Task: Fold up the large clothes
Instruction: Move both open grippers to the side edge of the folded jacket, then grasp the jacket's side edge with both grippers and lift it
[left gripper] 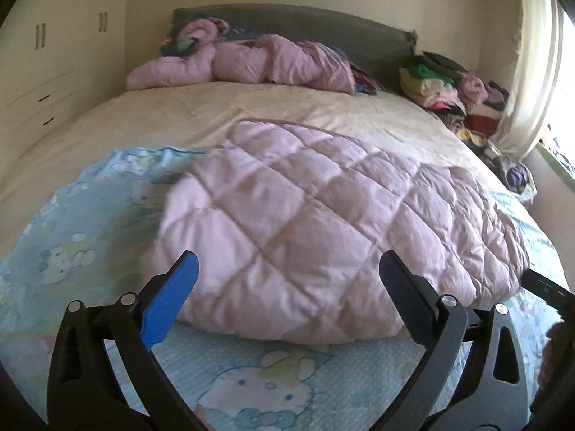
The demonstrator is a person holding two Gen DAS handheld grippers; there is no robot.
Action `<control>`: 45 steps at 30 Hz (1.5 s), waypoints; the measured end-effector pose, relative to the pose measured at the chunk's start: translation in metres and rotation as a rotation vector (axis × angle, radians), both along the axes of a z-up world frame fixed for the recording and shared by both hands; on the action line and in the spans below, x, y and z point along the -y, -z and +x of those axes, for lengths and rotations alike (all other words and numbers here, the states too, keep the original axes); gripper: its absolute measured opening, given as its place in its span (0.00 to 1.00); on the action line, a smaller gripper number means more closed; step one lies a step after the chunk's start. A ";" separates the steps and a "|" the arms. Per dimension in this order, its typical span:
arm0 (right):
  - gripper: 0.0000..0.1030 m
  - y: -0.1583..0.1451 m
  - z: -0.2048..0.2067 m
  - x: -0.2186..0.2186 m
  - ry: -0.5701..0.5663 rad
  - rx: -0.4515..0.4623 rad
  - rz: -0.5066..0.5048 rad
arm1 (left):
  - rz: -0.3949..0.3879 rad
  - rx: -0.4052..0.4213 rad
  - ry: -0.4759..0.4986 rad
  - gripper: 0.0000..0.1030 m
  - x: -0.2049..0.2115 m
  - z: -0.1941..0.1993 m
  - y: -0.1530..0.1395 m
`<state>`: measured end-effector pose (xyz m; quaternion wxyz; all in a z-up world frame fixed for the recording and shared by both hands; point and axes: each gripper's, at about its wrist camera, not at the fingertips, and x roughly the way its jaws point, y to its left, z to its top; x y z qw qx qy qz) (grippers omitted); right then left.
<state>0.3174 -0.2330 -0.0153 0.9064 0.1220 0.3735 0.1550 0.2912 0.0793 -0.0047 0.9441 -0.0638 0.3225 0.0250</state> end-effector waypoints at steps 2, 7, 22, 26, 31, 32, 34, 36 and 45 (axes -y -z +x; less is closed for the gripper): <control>0.96 -0.007 -0.014 0.009 0.008 0.015 0.013 | -0.019 0.007 -0.022 0.92 -0.010 -0.008 -0.004; 0.96 -0.015 -0.039 0.035 0.033 0.026 0.058 | -0.051 0.026 -0.071 0.92 -0.031 -0.030 -0.010; 0.96 -0.013 -0.083 0.089 0.142 0.031 0.026 | -0.018 -0.038 -0.193 0.92 -0.067 -0.066 0.013; 0.96 -0.009 -0.089 0.097 0.158 0.027 0.017 | 0.007 -0.068 -0.217 0.92 -0.073 -0.072 0.022; 0.96 0.003 -0.092 0.103 0.176 -0.003 0.028 | -0.052 -0.086 -0.198 0.92 -0.077 -0.074 0.032; 0.96 0.005 -0.092 0.104 0.181 -0.008 0.031 | -0.084 -0.090 -0.186 0.92 -0.078 -0.073 0.036; 0.96 0.011 -0.089 0.106 0.187 -0.025 0.041 | -0.150 -0.098 -0.164 0.92 -0.080 -0.070 0.042; 0.96 0.019 -0.084 0.107 0.190 -0.058 0.062 | -0.249 -0.096 -0.143 0.92 -0.083 -0.067 0.048; 0.96 0.055 -0.051 0.107 0.211 -0.181 0.161 | -0.460 -0.145 -0.149 0.92 -0.091 -0.031 0.078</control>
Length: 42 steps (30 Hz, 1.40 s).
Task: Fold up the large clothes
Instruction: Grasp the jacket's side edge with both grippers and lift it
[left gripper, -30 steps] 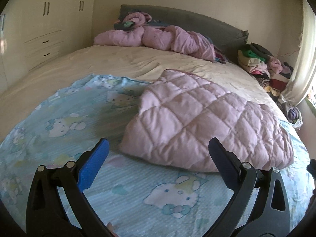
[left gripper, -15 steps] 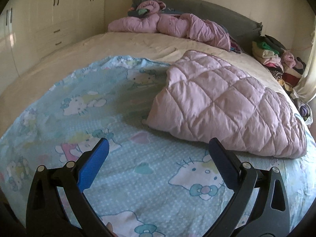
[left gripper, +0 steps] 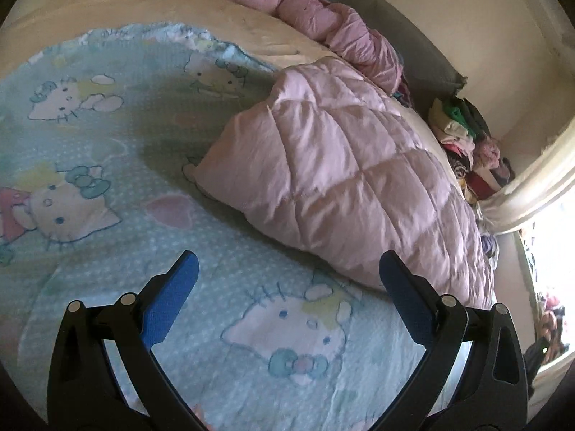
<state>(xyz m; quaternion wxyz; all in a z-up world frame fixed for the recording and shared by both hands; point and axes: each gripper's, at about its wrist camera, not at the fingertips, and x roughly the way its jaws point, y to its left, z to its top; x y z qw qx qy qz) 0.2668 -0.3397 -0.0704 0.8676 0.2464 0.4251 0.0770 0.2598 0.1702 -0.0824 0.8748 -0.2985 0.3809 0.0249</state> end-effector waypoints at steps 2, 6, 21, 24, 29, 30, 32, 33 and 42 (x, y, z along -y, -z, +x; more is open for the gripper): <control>0.96 0.006 0.010 0.004 0.027 -0.027 0.035 | -0.010 0.000 -0.014 0.91 -0.004 0.009 0.003; 0.96 0.014 0.030 0.009 0.053 -0.059 0.078 | -0.014 -0.014 -0.037 0.91 -0.014 0.024 0.012; 0.96 0.041 0.123 0.053 0.122 -0.134 0.435 | -0.124 -0.045 0.016 0.92 -0.046 0.087 0.028; 0.96 0.043 0.135 0.054 0.086 -0.144 0.444 | -0.189 -0.044 0.024 0.92 -0.053 0.096 0.035; 0.96 0.041 0.146 0.054 0.052 -0.123 0.427 | -0.212 -0.020 0.011 0.92 -0.056 0.104 0.043; 0.94 0.040 0.147 0.051 0.043 -0.112 0.402 | -0.193 -0.015 0.000 0.92 -0.052 0.105 0.041; 0.85 0.035 0.148 0.044 0.031 -0.094 0.324 | -0.165 0.003 -0.009 0.92 -0.047 0.104 0.039; 0.79 0.034 0.147 0.042 0.028 -0.080 0.301 | -0.159 0.014 -0.012 0.92 -0.047 0.104 0.039; 0.41 -0.004 0.130 0.005 -0.030 0.048 -0.010 | 0.051 0.148 0.041 0.37 -0.014 0.094 -0.002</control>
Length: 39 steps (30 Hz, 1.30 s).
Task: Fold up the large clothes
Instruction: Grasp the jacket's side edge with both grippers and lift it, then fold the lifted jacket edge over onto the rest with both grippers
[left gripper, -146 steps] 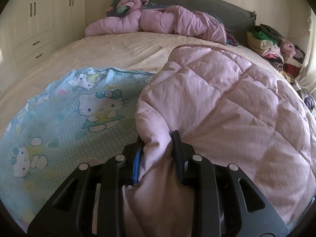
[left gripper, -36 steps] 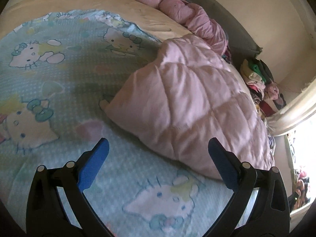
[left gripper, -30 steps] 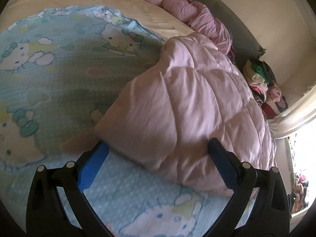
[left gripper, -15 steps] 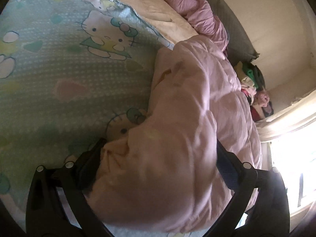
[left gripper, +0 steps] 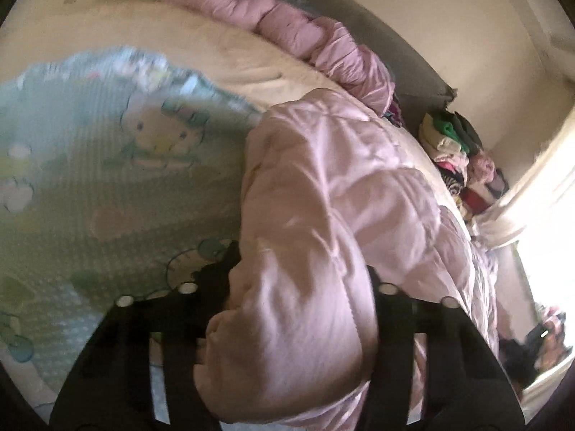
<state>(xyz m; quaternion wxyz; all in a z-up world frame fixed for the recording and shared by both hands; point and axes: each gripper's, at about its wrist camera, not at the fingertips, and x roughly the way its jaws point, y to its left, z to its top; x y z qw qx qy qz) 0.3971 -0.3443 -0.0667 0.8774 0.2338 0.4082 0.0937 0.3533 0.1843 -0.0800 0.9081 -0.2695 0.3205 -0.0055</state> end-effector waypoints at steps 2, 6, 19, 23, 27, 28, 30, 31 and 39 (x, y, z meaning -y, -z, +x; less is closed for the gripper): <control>0.38 -0.017 -0.005 -0.016 -0.033 0.048 -0.108 | 0.049 0.013 0.002 0.33 0.007 -0.003 -0.007; 0.33 -0.042 -0.016 -0.044 -0.090 0.152 -0.279 | 0.151 0.058 0.028 0.28 0.026 -0.010 -0.030; 0.29 -0.102 -0.077 -0.105 -0.251 0.430 -0.473 | 0.256 0.172 0.103 0.24 0.057 -0.069 -0.088; 0.29 -0.108 -0.101 -0.104 -0.283 0.452 -0.453 | 0.264 0.186 0.108 0.24 0.063 -0.093 -0.094; 0.29 -0.113 -0.123 -0.097 -0.295 0.456 -0.426 | 0.251 0.197 0.105 0.23 0.062 -0.118 -0.096; 0.29 -0.114 -0.127 -0.096 -0.298 0.455 -0.419 | 0.253 0.197 0.103 0.23 0.061 -0.122 -0.096; 0.29 -0.115 -0.137 -0.092 -0.303 0.452 -0.408 | 0.251 0.202 0.099 0.23 0.062 -0.133 -0.098; 0.29 -0.116 -0.141 -0.093 -0.306 0.451 -0.405 | 0.253 0.202 0.098 0.23 0.062 -0.138 -0.098; 0.29 -0.115 -0.176 -0.085 -0.309 0.443 -0.372 | 0.262 0.198 0.085 0.23 0.065 -0.172 -0.097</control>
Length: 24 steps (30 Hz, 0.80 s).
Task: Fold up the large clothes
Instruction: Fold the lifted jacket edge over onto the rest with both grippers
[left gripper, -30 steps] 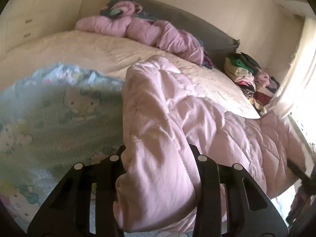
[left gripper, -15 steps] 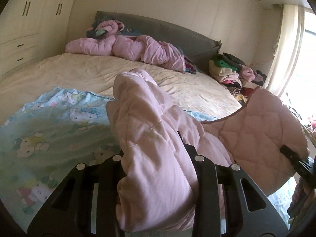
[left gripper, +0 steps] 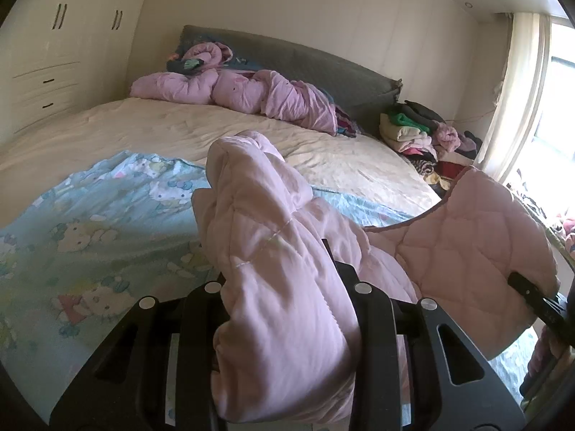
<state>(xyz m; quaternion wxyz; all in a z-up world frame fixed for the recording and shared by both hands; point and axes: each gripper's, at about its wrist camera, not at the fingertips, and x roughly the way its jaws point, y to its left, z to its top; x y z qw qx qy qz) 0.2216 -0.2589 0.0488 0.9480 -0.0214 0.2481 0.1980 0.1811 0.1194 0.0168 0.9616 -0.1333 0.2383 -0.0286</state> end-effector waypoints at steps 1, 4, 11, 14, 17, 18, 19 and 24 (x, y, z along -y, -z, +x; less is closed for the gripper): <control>0.29 0.000 -0.004 0.000 0.003 -0.002 0.003 | -0.002 -0.001 -0.001 0.23 -0.001 -0.004 0.000; 0.29 0.002 -0.014 0.003 0.012 -0.010 0.019 | 0.002 -0.005 -0.003 0.23 0.002 -0.012 -0.001; 0.29 0.011 -0.024 0.021 0.065 -0.060 0.091 | 0.012 -0.025 -0.013 0.24 0.002 -0.024 0.004; 0.29 0.017 -0.028 0.030 0.085 -0.082 0.121 | 0.020 -0.033 -0.018 0.24 0.002 -0.028 0.007; 0.29 0.024 -0.027 0.042 0.111 -0.117 0.157 | 0.026 -0.048 -0.029 0.24 0.003 -0.027 0.010; 0.29 0.027 -0.028 0.045 0.123 -0.127 0.172 | 0.028 -0.053 -0.033 0.24 0.003 -0.026 0.011; 0.29 0.031 -0.027 0.051 0.137 -0.140 0.189 | 0.029 -0.057 -0.036 0.24 0.003 -0.026 0.012; 0.29 0.050 -0.023 0.071 0.198 -0.197 0.264 | 0.040 -0.091 -0.058 0.24 0.002 -0.020 0.022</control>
